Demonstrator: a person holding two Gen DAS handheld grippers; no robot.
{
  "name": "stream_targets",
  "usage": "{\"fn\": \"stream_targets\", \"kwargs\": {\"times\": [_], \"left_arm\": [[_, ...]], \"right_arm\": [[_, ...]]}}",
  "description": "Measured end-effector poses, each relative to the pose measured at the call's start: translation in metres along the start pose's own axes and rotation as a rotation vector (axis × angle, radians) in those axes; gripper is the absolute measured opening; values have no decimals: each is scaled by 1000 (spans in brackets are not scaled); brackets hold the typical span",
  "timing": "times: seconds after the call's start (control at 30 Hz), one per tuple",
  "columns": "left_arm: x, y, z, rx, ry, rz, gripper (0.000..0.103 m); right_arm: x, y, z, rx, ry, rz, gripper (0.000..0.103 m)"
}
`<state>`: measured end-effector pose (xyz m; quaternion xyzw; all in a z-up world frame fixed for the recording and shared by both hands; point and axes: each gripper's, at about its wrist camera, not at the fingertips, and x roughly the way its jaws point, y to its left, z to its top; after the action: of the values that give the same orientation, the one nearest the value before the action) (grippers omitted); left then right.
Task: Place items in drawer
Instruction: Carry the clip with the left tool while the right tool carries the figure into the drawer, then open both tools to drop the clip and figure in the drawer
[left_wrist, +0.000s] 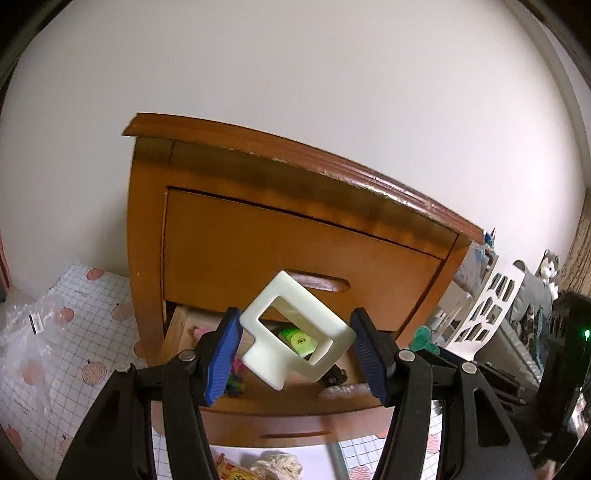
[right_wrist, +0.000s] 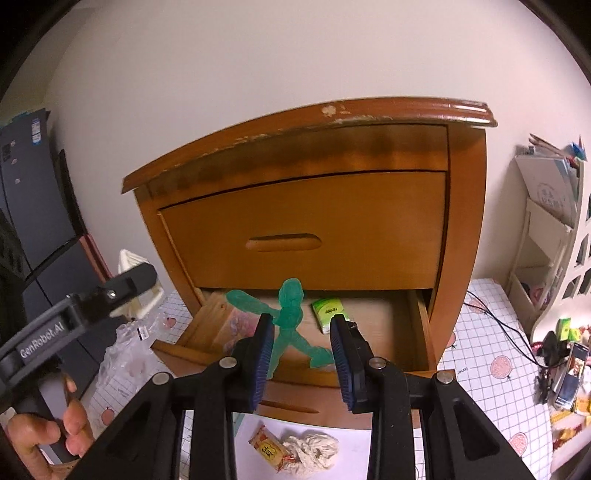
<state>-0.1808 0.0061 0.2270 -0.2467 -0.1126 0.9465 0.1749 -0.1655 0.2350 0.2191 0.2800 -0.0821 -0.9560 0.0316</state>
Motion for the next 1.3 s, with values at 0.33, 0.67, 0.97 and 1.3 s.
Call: {"fn": "stream_targets", "kwargs": {"times": [0.33, 0.67, 0.97, 1.3], "left_arm": [[61, 10, -17, 33, 145, 83, 62], [90, 23, -25, 7, 207, 124, 62], [99, 30, -31, -17, 250, 141, 68], [104, 36, -29, -32, 265, 170, 78]], "right_arm": [[50, -16, 4, 15, 116, -53, 34], [92, -25, -1, 11, 211, -91, 34], [107, -24, -3, -17, 247, -102, 36], [109, -25, -5, -23, 262, -122, 59]]}}
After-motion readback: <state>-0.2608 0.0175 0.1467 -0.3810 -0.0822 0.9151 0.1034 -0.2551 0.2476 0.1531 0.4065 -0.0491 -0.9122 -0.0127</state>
